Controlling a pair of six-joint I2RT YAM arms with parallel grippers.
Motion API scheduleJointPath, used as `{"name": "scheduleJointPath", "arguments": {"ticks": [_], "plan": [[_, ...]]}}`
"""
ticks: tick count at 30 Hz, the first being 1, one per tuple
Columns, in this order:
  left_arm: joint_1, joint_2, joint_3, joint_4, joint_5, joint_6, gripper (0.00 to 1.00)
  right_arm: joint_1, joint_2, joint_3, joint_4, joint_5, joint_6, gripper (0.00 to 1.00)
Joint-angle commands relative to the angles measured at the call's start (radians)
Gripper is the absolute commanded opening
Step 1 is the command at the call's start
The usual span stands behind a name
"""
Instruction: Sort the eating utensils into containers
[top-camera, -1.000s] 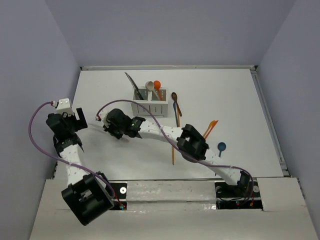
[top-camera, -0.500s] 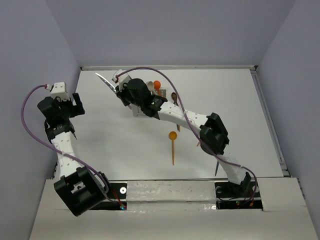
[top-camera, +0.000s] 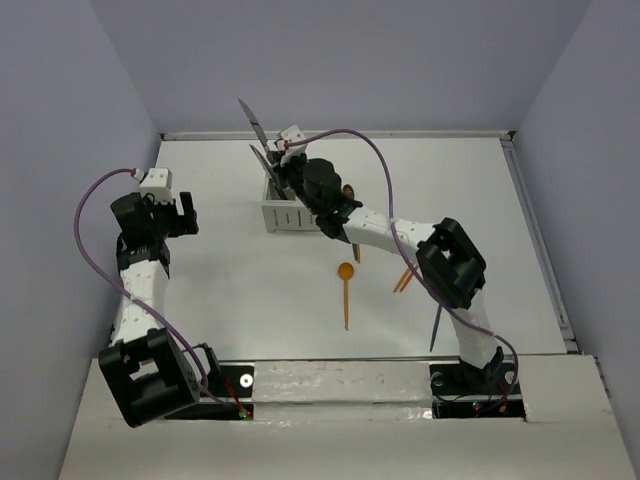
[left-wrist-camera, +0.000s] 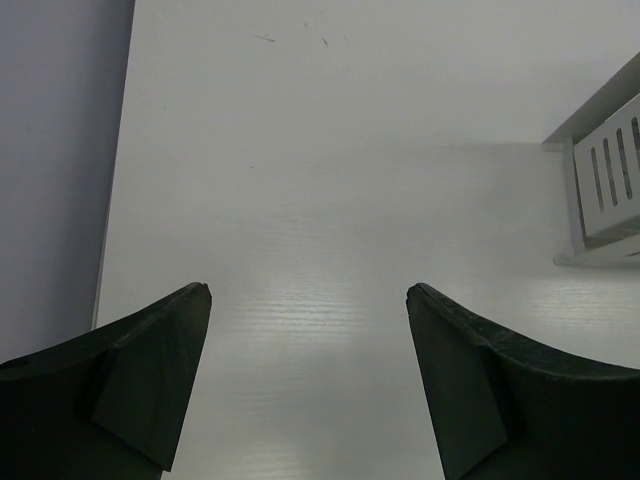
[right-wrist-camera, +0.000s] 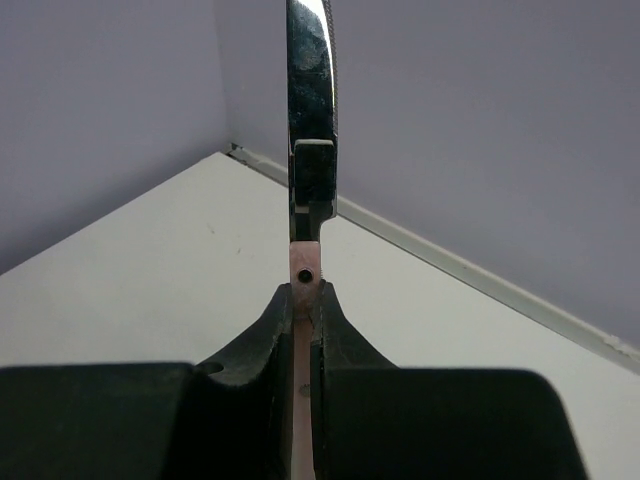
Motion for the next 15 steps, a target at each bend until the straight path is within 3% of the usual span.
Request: {"name": "scheduleJointPath", "arguments": {"ticks": [1, 15], "plan": [[-0.015, -0.005, -0.025, 0.080, 0.013, 0.021, 0.91, 0.003, 0.049, 0.022, 0.228, 0.049, -0.044, 0.00], [-0.047, -0.005, -0.055, 0.113, 0.033, 0.027, 0.91, -0.037, 0.163, -0.026, 0.335, -0.027, -0.015, 0.00]]}}
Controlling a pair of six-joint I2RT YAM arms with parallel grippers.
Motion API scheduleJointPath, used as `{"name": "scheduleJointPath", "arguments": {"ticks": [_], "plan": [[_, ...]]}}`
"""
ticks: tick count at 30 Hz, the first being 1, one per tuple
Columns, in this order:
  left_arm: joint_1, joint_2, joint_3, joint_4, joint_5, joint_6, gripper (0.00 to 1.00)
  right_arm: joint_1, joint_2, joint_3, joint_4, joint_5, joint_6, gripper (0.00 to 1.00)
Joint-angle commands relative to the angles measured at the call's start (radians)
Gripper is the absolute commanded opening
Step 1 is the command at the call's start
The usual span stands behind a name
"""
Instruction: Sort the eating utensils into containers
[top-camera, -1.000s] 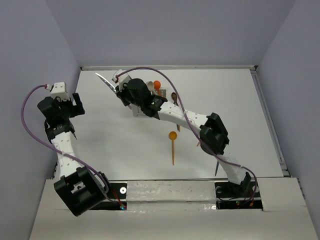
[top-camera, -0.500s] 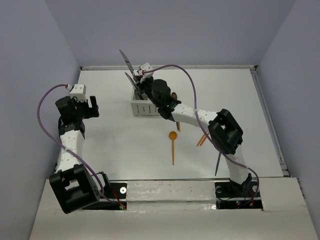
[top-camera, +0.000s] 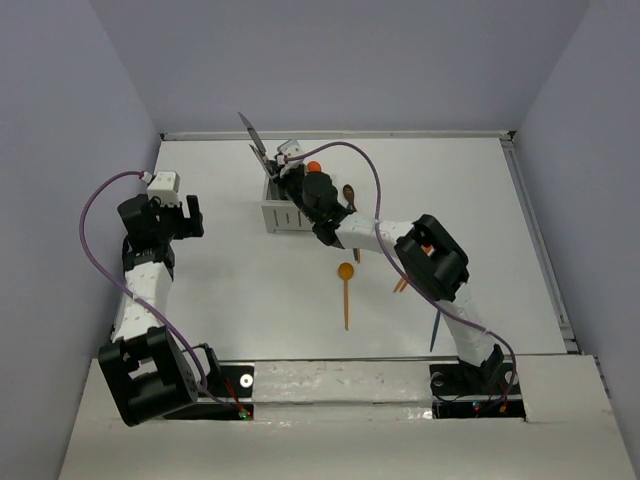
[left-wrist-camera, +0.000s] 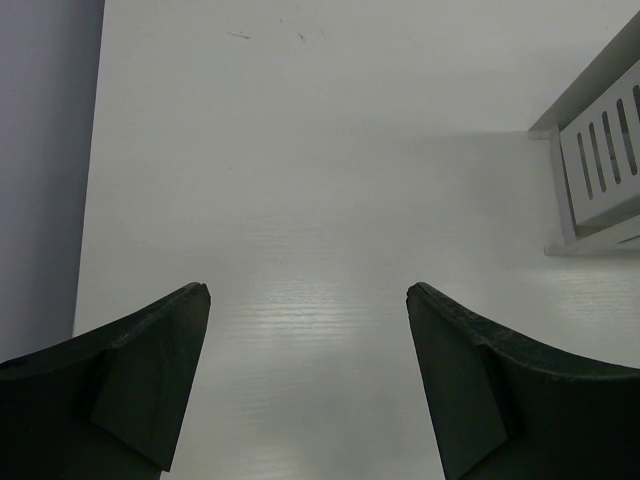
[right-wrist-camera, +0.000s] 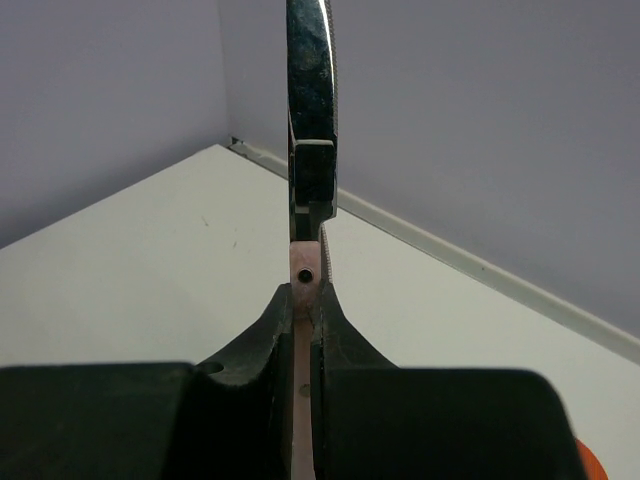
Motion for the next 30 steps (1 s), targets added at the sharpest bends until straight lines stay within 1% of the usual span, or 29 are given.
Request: {"name": "scheduleJointPath", "arguments": {"ticks": [1, 5, 10, 13, 14, 15, 18, 20, 22, 25, 27, 28, 29, 30], "plan": [[-0.017, -0.005, -0.008, 0.055, 0.021, 0.011, 0.91, -0.015, 0.024, -0.021, 0.129, -0.044, 0.002, 0.00], [-0.023, -0.002, -0.011, 0.055, 0.013, 0.014, 0.91, -0.015, 0.035, -0.030, 0.130, -0.072, -0.025, 0.00], [-0.022, -0.008, -0.016, 0.056, 0.029, 0.014, 0.92, -0.015, -0.005, -0.134, 0.196, -0.057, -0.041, 0.00], [-0.022, -0.017, -0.019, 0.056, 0.027, 0.015, 0.92, -0.015, -0.028, -0.164, 0.204, -0.057, -0.044, 0.23], [-0.022, -0.021, -0.019, 0.056, 0.032, 0.014, 0.92, -0.015, -0.037, -0.176, 0.204, -0.061, -0.044, 0.35], [-0.023, -0.022, -0.019, 0.056, 0.030, 0.015, 0.92, -0.015, -0.042, -0.180, 0.201, -0.064, -0.044, 0.41], [-0.023, -0.030, -0.016, 0.055, 0.033, 0.009, 0.92, -0.015, -0.062, -0.188, 0.157, -0.092, -0.045, 0.53], [-0.023, -0.037, -0.016, 0.055, 0.036, 0.009, 0.92, -0.015, -0.097, -0.211, 0.141, -0.101, -0.045, 0.57], [-0.023, -0.042, -0.019, 0.055, 0.036, 0.009, 0.93, -0.015, -0.150, -0.231, 0.131, -0.101, -0.055, 0.57], [-0.023, -0.037, -0.021, 0.058, 0.046, 0.014, 0.93, 0.003, -0.222, -0.257, 0.056, -0.081, -0.071, 0.57], [-0.025, -0.033, -0.024, 0.064, 0.056, 0.015, 0.93, 0.003, -0.313, -0.277, -0.038, -0.067, -0.032, 0.57], [-0.025, -0.027, -0.022, 0.064, 0.062, 0.014, 0.93, 0.003, -0.377, -0.277, -0.145, -0.055, -0.009, 0.57], [-0.026, -0.024, -0.022, 0.066, 0.065, 0.012, 0.93, 0.003, -0.378, -0.274, -0.146, -0.043, 0.010, 0.57], [-0.031, -0.019, -0.024, 0.070, 0.076, 0.005, 0.93, 0.003, -0.440, -0.262, -0.285, -0.031, 0.042, 0.57]]}}
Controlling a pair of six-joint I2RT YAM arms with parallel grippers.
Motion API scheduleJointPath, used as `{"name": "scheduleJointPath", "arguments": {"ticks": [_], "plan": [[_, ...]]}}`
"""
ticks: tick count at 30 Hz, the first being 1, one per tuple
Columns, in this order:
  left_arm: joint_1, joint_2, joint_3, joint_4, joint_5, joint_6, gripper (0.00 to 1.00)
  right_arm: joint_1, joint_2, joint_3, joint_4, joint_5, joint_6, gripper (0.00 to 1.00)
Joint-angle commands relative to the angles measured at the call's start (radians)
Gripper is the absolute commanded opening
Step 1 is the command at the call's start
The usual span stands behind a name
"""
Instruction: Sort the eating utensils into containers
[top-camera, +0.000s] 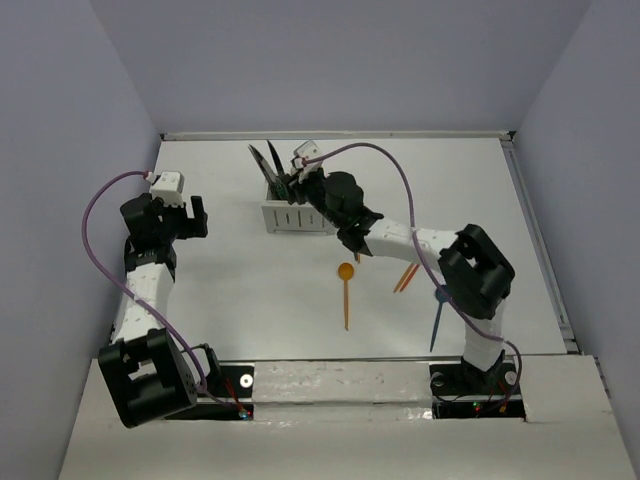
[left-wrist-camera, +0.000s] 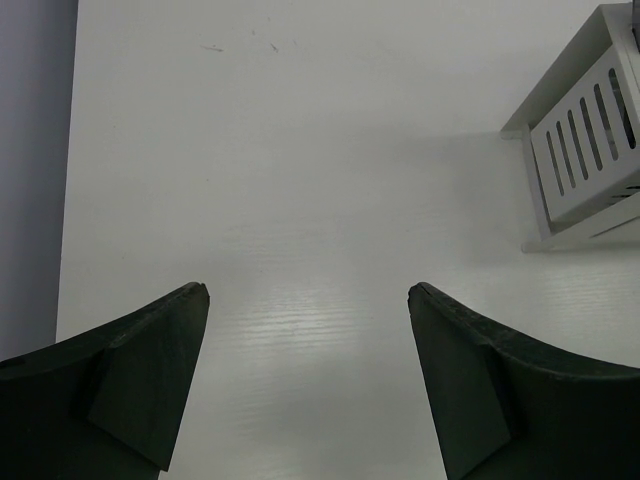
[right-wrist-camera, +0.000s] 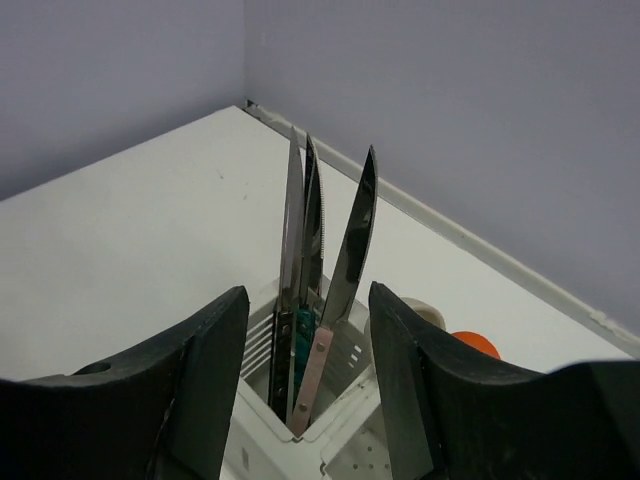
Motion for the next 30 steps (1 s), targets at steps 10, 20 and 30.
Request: {"name": "scheduleJointPath", "arguments": {"ticks": [10, 20, 30], "plan": [[-0.053, -0.014, -0.019, 0.058, 0.055, -0.018, 0.92, -0.068, -0.589, -0.094, -0.835, 0.119, 0.328, 0.62], [-0.075, -0.022, -0.040, 0.078, 0.051, -0.027, 0.91, -0.397, -0.606, -0.194, -1.035, 0.008, 0.457, 0.56], [-0.092, -0.037, -0.088, 0.143, 0.082, 0.000, 0.94, -0.423, -0.285, 0.006, -1.095, -0.047, 0.361, 0.50]]}}
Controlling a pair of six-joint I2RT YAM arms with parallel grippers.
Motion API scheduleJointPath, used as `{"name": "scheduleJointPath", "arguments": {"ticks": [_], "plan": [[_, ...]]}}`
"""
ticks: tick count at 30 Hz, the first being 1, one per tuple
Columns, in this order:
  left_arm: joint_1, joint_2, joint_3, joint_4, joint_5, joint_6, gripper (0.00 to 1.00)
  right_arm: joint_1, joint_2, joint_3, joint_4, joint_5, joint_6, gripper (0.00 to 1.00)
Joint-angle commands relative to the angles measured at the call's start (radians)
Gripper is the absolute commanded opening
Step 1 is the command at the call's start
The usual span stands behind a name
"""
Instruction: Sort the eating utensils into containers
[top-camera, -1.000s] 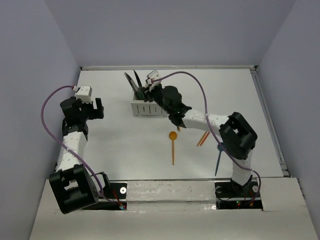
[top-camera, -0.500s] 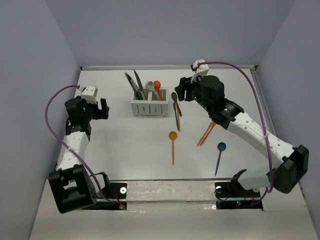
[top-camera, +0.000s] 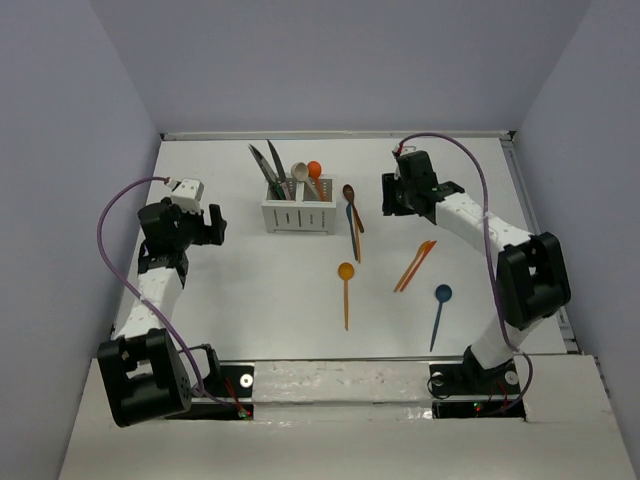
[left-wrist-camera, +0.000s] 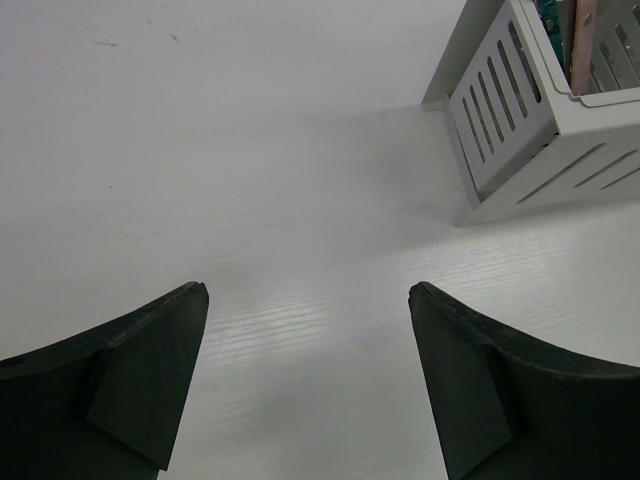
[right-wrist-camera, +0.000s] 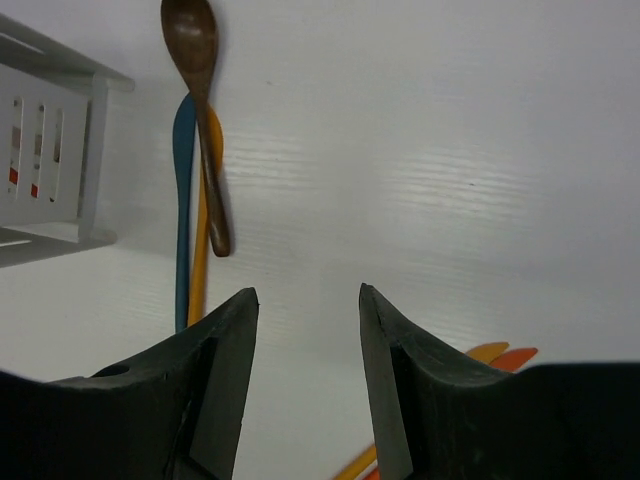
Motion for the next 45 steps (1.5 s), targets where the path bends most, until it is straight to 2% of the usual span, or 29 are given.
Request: {"name": "scheduleJointPath", "arguments": {"ticks": [1, 12, 18, 22, 29, 35, 45], "plan": [[-0.007, -0.043, -0.014, 0.074, 0.032, 0.022, 0.94, 0.010, 0.093, 0.140, -0.024, -0.050, -0.049, 0.50], [-0.008, -0.054, -0.036, 0.077, 0.006, 0.050, 0.96, 0.010, 0.351, 0.302, -0.052, -0.024, -0.083, 0.47], [-0.007, -0.025, -0.034, 0.083, 0.000, 0.053, 0.96, 0.019, 0.460, 0.399, -0.052, -0.080, -0.115, 0.45], [-0.008, -0.003, -0.027, 0.074, -0.005, 0.059, 0.96, 0.075, 0.491, 0.440, -0.050, -0.081, -0.163, 0.45], [-0.008, -0.009, -0.022, 0.066, -0.005, 0.061, 0.96, 0.085, 0.514, 0.483, -0.050, -0.042, -0.132, 0.42], [-0.007, -0.017, -0.025, 0.071, -0.008, 0.058, 0.97, 0.085, 0.558, 0.509, -0.046, -0.108, -0.126, 0.41], [-0.007, -0.014, -0.019, 0.066, -0.011, 0.058, 0.97, 0.085, 0.624, 0.543, -0.067, -0.077, -0.103, 0.36]]}}
